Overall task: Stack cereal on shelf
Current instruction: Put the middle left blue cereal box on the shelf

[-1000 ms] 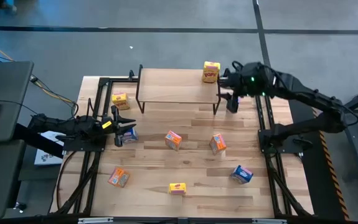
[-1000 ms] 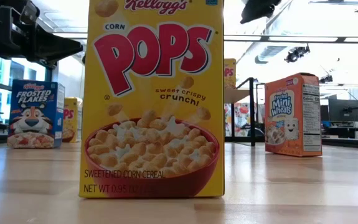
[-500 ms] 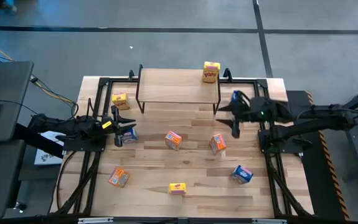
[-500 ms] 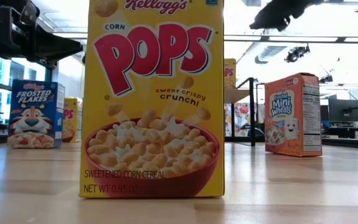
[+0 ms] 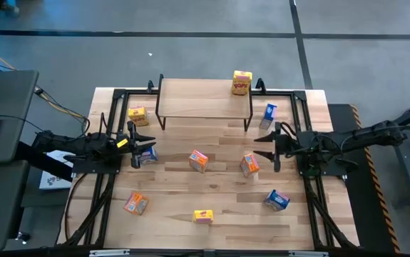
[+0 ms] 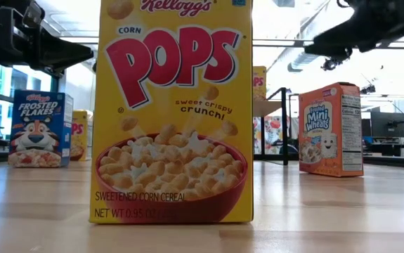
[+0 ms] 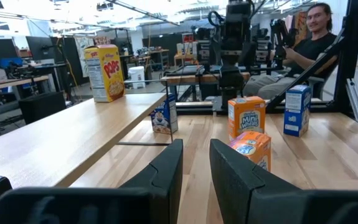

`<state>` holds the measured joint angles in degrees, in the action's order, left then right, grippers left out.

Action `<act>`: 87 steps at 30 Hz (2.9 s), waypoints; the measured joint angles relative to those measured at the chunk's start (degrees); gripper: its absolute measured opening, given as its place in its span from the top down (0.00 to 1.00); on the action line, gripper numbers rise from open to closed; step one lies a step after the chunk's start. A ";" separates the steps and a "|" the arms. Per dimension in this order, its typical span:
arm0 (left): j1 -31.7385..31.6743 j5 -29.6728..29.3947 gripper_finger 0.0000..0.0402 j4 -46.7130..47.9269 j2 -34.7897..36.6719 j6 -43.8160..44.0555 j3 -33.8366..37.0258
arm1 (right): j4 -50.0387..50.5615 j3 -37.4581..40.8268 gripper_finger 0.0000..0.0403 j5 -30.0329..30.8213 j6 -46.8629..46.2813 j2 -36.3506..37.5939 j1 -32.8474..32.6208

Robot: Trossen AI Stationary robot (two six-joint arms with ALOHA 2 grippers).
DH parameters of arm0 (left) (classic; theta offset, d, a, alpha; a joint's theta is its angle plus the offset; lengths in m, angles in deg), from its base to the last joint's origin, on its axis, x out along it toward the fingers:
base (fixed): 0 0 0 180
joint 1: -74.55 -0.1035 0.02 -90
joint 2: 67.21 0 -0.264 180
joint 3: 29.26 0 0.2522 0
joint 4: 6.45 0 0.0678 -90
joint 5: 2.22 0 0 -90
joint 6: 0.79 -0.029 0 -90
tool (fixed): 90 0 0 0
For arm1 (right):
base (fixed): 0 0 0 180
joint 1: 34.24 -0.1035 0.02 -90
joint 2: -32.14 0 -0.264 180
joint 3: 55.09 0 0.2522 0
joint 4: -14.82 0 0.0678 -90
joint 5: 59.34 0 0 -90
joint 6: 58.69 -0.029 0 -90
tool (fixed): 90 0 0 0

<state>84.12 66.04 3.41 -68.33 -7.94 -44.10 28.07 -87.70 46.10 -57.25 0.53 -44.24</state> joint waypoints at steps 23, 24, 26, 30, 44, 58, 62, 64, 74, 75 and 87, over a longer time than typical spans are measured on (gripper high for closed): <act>0.00 0.00 0.82 0.00 0.00 0.01 0.00 | -10.15 18.27 0.51 3.78 -2.71 12.59 -3.28; 0.02 -0.02 0.82 0.00 0.01 -0.03 0.00 | -9.92 18.27 0.51 3.78 -2.71 12.59 -3.28; 0.00 -0.02 0.82 0.00 -0.01 0.01 0.00 | -9.90 18.27 0.51 3.76 -3.05 12.59 -3.28; 0.00 -0.01 0.82 0.00 0.01 0.01 0.00 | -8.46 18.28 0.51 3.63 -5.25 12.58 -3.28; 0.01 -0.02 0.82 0.02 -0.01 -0.01 0.00 | -7.43 18.29 0.51 3.37 -9.04 12.57 -3.26; -0.07 -1.40 0.82 -1.79 0.01 -0.38 0.00 | -7.43 18.29 0.51 2.97 -8.96 12.57 -3.23; -0.09 -2.63 0.82 -2.93 -0.01 -0.91 0.00 | -7.43 18.29 0.51 2.99 -8.96 12.57 -3.23; -0.11 -3.51 0.82 -3.73 0.01 -0.84 0.00 | -7.43 18.29 0.51 2.99 -8.96 12.57 -3.23; -0.11 -4.65 0.82 -2.63 -0.01 3.58 -1.17 | -7.42 18.31 0.51 2.99 -8.96 12.57 -3.23; -0.11 -5.13 0.82 -1.61 -0.01 4.34 -2.15 | -7.42 18.31 0.51 2.99 -8.96 12.57 -3.23; -0.11 -6.69 0.82 21.51 -7.11 14.45 -22.01 | -7.41 18.31 0.51 2.99 -8.94 12.54 -3.23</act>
<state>84.01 59.35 24.93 -75.43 6.51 -66.12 20.66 -69.39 49.09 -66.19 13.07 -47.48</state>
